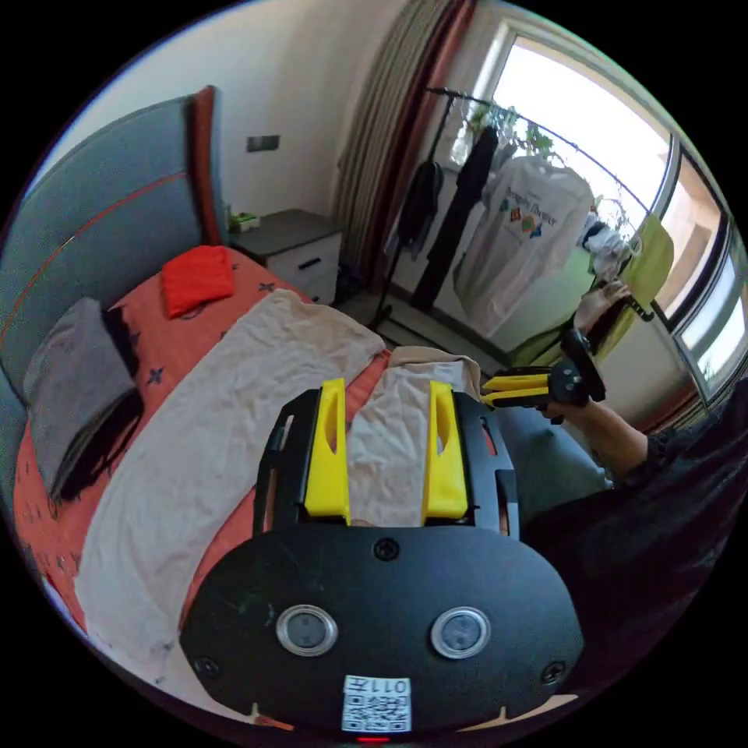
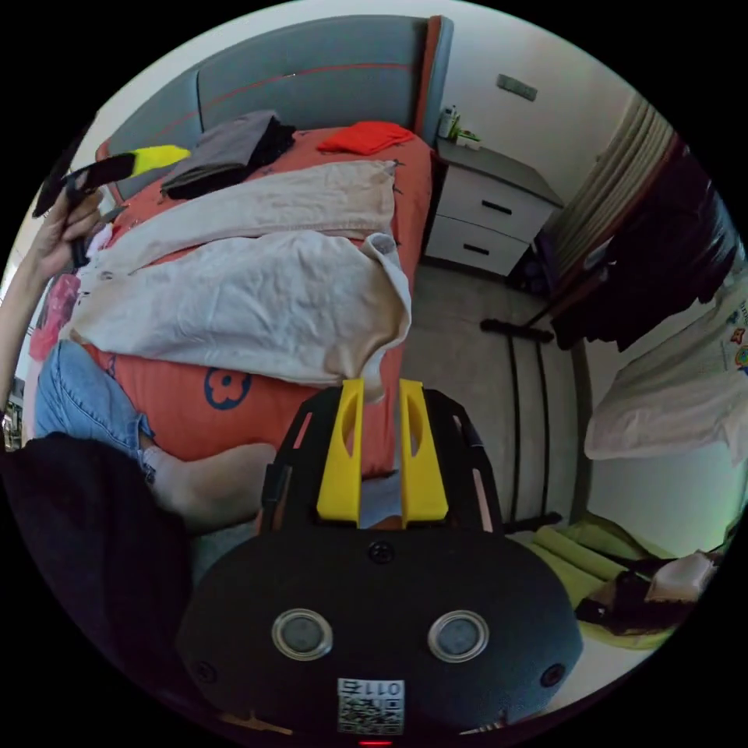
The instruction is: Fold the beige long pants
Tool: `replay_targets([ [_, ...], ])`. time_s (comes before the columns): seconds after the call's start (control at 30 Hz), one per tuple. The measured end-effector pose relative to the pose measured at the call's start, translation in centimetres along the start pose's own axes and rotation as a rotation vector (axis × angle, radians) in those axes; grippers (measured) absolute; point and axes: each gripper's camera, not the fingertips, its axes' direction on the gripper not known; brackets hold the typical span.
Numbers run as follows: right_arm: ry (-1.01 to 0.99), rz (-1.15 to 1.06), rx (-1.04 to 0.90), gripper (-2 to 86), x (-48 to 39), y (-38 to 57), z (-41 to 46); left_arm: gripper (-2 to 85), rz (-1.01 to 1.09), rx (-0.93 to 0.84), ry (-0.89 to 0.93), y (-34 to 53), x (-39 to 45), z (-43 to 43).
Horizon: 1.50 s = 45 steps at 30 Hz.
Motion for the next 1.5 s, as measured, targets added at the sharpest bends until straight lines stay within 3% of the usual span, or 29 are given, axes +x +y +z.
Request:
replay_targets([
  [0.13,-0.156,0.062,0.069,7.7,1.3,3.0,0.3,13.6,0.046,-0.13,0.023,-9.0,3.4,0.4],
  [0.33,-0.149,-0.011,0.008,4.4,2.8,4.2,2.6,13.0,0.195,-0.318,0.041,-20.4,8.6,-0.9],
  [0.53,-0.345,-0.353,0.174,2.6,6.1,8.3,-1.2,11.6,0.344,-0.381,0.091,-30.3,12.1,-7.1],
  [0.7,-0.151,-0.742,0.063,2.7,3.0,12.3,0.1,9.1,0.57,-0.512,0.261,-37.9,16.1,-13.0],
  [0.83,-0.194,-0.64,0.058,3.2,3.6,12.7,0.7,7.1,0.835,-0.576,0.179,-40.5,20.5,-16.7],
  [0.97,-0.225,-0.473,-0.017,4.7,3.1,12.4,1.6,8.3,1.19,-0.582,-0.079,-40.7,26.0,-18.7],
  [1.13,-0.185,-0.422,-0.048,8.2,1.5,13.7,1.6,11.3,1.41,-0.741,-0.13,-40.8,29.8,-18.3],
  [1.2,-0.232,-0.403,-0.044,8.2,0.7,13.8,2.4,9.3,1.595,-0.841,-0.186,-38.9,31.4,-17.6],
  [1.33,-0.081,-0.481,-0.061,5.1,-1.4,13.9,4.0,2.3,1.694,-0.92,-0.18,-37.4,33.1,-17.4],
  [1.5,-0.143,-0.721,0.029,3.1,-0.2,15.8,1.2,0.3,1.605,-0.971,-0.196,-42.1,31.6,-23.8],
])
